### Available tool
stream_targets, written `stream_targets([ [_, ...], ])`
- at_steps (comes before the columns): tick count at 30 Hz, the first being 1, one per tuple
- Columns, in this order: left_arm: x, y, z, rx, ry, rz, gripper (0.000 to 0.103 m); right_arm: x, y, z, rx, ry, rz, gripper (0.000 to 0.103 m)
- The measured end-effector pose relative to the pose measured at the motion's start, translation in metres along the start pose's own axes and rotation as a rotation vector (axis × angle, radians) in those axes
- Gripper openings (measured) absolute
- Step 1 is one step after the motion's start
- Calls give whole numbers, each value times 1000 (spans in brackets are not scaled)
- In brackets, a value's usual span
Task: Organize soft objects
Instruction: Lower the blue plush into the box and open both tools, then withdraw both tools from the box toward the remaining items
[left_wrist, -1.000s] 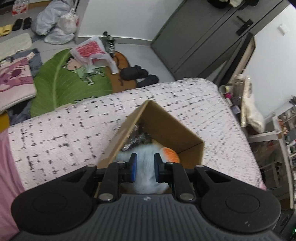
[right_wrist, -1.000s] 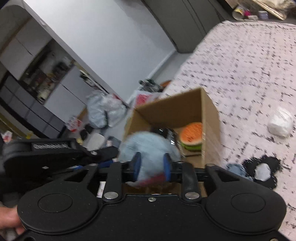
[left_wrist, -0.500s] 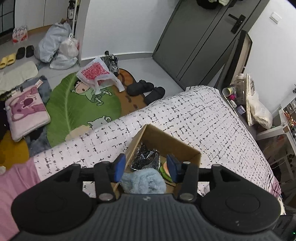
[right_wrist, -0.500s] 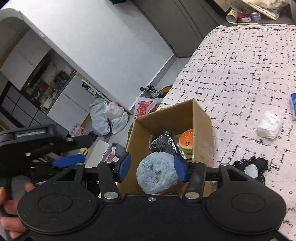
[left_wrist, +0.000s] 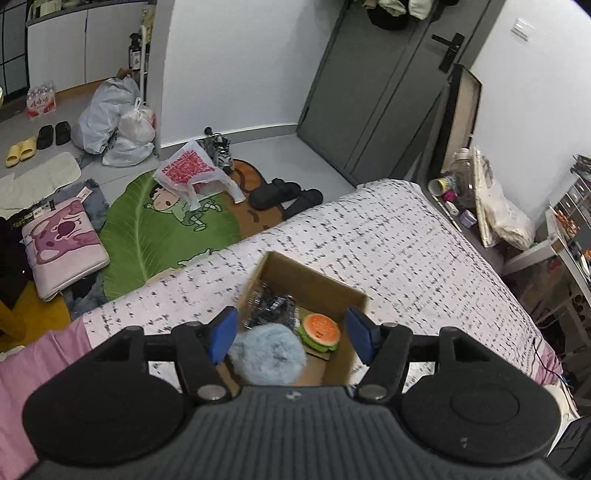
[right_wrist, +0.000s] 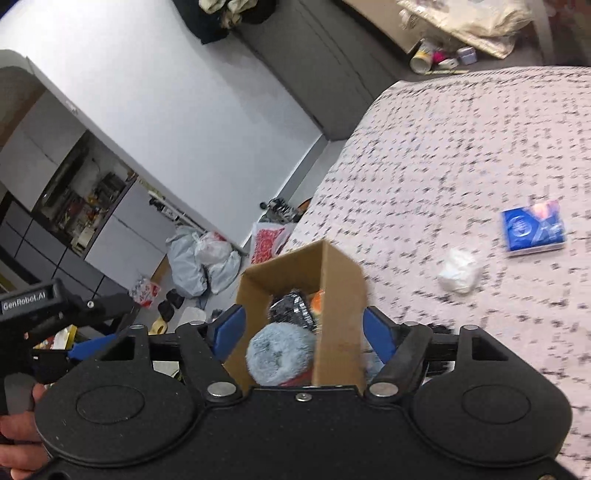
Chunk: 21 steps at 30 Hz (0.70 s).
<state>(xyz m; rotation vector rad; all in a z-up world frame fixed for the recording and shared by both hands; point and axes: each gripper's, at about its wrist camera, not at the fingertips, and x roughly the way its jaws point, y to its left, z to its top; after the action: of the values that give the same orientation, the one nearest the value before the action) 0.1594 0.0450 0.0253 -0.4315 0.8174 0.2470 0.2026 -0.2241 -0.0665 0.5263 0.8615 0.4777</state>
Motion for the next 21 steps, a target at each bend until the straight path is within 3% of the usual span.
stream_targets([
  [9, -6, -50, -35, 44, 3, -29, 63, -39, -38, 11, 9, -30, -30, 73],
  [21, 9, -100, -79, 67, 28, -1, 63, -64, -87, 21, 54, -67, -37, 81],
])
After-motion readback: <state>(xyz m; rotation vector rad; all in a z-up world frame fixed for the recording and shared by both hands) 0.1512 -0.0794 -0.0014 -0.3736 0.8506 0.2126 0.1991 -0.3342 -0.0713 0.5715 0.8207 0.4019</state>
